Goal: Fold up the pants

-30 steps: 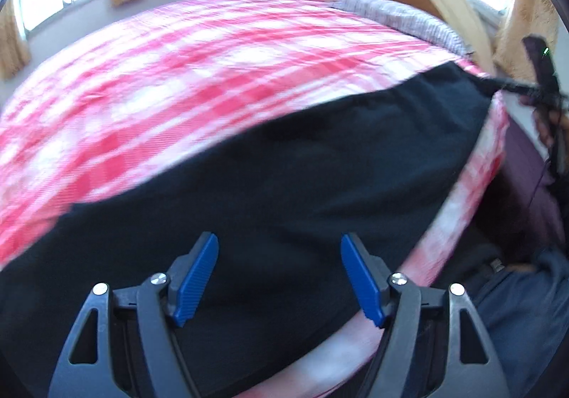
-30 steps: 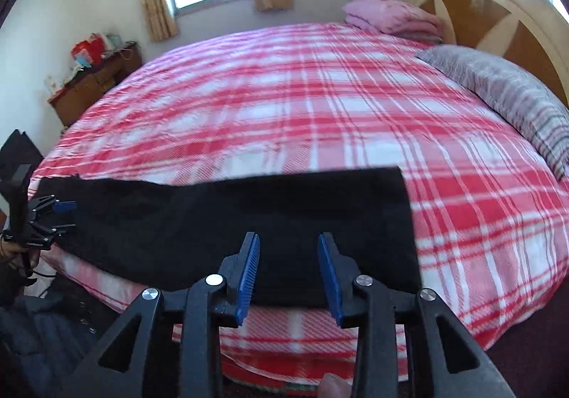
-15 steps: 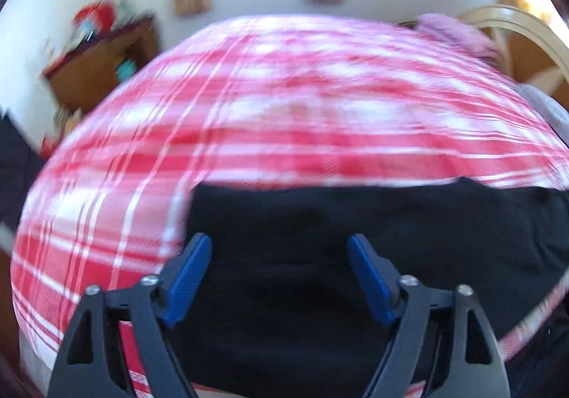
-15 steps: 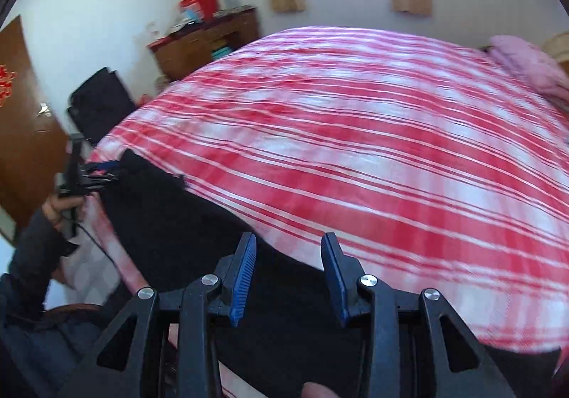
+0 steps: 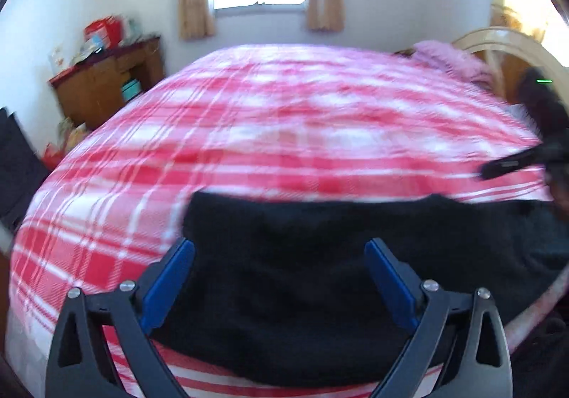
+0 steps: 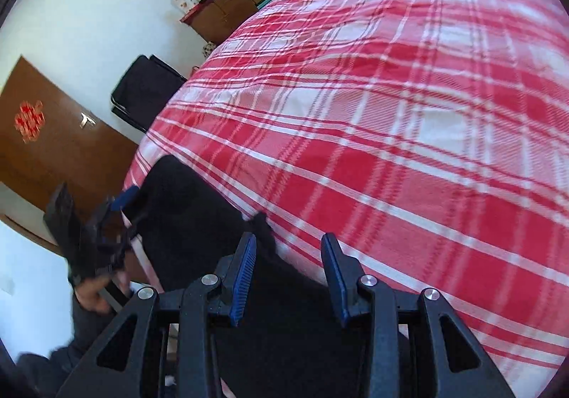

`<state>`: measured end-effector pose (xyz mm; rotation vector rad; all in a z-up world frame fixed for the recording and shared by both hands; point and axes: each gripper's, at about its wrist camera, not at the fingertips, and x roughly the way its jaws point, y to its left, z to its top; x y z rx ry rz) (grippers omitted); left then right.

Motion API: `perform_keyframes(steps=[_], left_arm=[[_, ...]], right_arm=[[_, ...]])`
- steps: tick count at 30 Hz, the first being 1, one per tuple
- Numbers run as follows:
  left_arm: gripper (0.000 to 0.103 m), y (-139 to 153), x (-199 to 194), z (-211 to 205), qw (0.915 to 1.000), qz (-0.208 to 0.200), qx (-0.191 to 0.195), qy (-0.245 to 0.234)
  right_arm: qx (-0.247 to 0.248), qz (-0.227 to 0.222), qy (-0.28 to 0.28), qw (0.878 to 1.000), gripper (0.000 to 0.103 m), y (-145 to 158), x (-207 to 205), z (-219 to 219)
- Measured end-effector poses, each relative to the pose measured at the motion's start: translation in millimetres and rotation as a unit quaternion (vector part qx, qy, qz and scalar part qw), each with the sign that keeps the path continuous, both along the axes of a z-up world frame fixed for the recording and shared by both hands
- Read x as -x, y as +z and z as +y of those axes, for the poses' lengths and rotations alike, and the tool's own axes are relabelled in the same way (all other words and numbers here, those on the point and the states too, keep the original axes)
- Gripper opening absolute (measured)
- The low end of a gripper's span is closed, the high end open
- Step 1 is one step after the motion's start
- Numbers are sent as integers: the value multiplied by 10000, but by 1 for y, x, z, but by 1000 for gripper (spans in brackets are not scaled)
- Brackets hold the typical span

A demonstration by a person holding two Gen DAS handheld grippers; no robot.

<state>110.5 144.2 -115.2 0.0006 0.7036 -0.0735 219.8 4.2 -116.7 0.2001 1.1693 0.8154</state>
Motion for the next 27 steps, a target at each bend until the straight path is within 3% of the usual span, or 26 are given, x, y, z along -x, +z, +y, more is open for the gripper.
perform_keyframes(steps=[3,6,12,14,17,22,24,27], left_arm=[[99,2,2,-25,9988,-46,217,-444],[99,-3,3,-51,9964,-15,127,-836],[99,-43,-6,-76,9907,686,-283,-1138],[99,-49,-8,-74,9903,774,-219,-1137],[99,-50,-7,-77,9896,761,-316,-1177],[100,-52,-5,-80,9893,751,-362,-1195],[100,-51,-4,-81,9894,752,-356,-1192],[100,-53,-5,-81,9888,765,-387,-1225]], right_arm=[[-53,193,-56,9998,40,-10,-9,19],[-111,433,-86,9990,40,-19,-15,31],[-40,689,32,9976,38,-36,-10,49],[-221,762,-18,9968,9,-37,-12,45],[-624,661,-275,9955,0,-26,-15,33],[-683,352,-370,9964,0,-4,-13,26],[-397,283,-268,9985,1,-2,-11,34],[-135,550,-160,9983,2,-14,-14,42]])
